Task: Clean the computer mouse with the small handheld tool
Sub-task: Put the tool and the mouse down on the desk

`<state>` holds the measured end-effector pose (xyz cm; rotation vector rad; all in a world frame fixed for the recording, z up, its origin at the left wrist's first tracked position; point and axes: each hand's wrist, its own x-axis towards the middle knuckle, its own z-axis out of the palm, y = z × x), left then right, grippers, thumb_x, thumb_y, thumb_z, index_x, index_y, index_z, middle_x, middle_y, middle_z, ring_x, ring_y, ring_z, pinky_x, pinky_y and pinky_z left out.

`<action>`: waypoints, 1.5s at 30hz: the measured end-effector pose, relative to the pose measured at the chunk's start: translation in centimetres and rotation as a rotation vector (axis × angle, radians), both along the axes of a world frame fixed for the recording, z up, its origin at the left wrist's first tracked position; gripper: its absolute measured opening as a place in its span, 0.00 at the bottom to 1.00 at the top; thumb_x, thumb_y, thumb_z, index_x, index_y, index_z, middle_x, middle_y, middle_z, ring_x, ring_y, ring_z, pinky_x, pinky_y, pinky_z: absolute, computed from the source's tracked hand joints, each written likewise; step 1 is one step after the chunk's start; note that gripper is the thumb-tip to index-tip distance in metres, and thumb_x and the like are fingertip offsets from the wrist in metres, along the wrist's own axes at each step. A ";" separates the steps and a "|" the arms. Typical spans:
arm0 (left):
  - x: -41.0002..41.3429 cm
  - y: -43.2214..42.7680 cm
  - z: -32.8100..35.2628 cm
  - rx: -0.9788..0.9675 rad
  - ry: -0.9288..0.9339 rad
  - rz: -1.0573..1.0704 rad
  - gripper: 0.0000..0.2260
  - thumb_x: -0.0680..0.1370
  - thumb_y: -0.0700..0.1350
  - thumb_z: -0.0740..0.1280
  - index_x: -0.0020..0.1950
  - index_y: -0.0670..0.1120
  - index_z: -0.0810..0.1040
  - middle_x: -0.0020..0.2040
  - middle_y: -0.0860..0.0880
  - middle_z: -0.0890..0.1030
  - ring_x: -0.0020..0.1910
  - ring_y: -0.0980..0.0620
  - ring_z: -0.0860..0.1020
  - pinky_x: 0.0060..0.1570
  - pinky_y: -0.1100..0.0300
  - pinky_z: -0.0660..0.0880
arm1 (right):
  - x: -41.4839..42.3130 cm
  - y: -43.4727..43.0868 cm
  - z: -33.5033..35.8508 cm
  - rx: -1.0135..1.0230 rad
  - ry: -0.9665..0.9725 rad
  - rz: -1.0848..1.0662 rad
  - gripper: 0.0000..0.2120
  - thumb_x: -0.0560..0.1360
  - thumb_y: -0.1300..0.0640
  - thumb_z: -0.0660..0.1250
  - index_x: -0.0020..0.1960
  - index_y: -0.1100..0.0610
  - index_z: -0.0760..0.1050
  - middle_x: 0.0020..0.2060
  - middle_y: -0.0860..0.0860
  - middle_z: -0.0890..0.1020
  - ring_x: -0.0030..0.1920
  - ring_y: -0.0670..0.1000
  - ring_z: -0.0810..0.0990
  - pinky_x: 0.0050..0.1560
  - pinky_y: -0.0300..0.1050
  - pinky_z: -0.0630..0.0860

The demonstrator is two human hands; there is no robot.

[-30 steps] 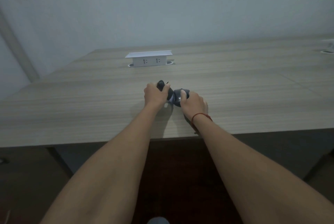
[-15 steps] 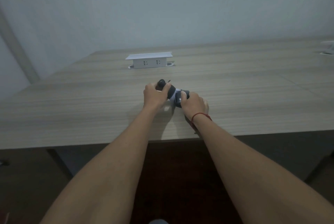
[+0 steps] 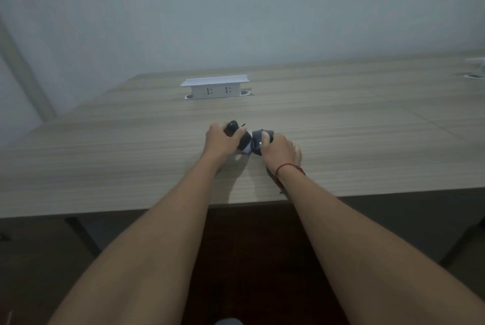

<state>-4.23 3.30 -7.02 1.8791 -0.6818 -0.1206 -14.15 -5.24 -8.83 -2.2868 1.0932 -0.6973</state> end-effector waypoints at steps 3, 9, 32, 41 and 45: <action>0.4 1.7 0.8 0.040 0.151 -0.175 0.12 0.76 0.45 0.71 0.51 0.36 0.80 0.45 0.39 0.82 0.35 0.51 0.82 0.36 0.59 0.83 | 0.1 0.0 0.1 0.001 0.012 -0.007 0.24 0.83 0.47 0.48 0.58 0.62 0.76 0.56 0.59 0.81 0.59 0.59 0.76 0.68 0.53 0.63; 1.1 2.7 0.1 -0.037 0.206 -0.024 0.16 0.73 0.46 0.74 0.54 0.36 0.81 0.44 0.40 0.83 0.33 0.49 0.79 0.30 0.61 0.78 | -0.1 0.3 0.0 -0.004 -0.022 -0.016 0.23 0.83 0.50 0.47 0.58 0.62 0.76 0.56 0.59 0.81 0.58 0.60 0.77 0.66 0.52 0.63; 1.6 1.2 -1.5 0.349 -0.135 0.120 0.15 0.68 0.52 0.71 0.50 0.46 0.83 0.44 0.47 0.83 0.46 0.46 0.81 0.47 0.54 0.79 | 0.8 -0.9 -0.7 0.028 -0.072 0.008 0.22 0.71 0.43 0.67 0.57 0.58 0.72 0.53 0.55 0.82 0.56 0.58 0.78 0.61 0.50 0.71; 1.5 -3.2 -2.4 0.364 -0.191 0.391 0.18 0.72 0.54 0.68 0.50 0.40 0.79 0.50 0.42 0.82 0.52 0.40 0.80 0.52 0.52 0.76 | 2.8 -3.0 -0.9 -0.020 -0.081 -0.101 0.22 0.74 0.44 0.65 0.59 0.60 0.71 0.55 0.56 0.82 0.59 0.58 0.77 0.64 0.49 0.68; 1.1 -3.3 -2.2 0.351 -0.201 0.408 0.17 0.72 0.54 0.68 0.50 0.40 0.78 0.51 0.42 0.82 0.52 0.40 0.80 0.54 0.52 0.76 | 2.9 -3.1 -1.0 -0.015 -0.087 -0.111 0.24 0.73 0.43 0.66 0.60 0.59 0.71 0.55 0.56 0.82 0.59 0.58 0.77 0.65 0.50 0.67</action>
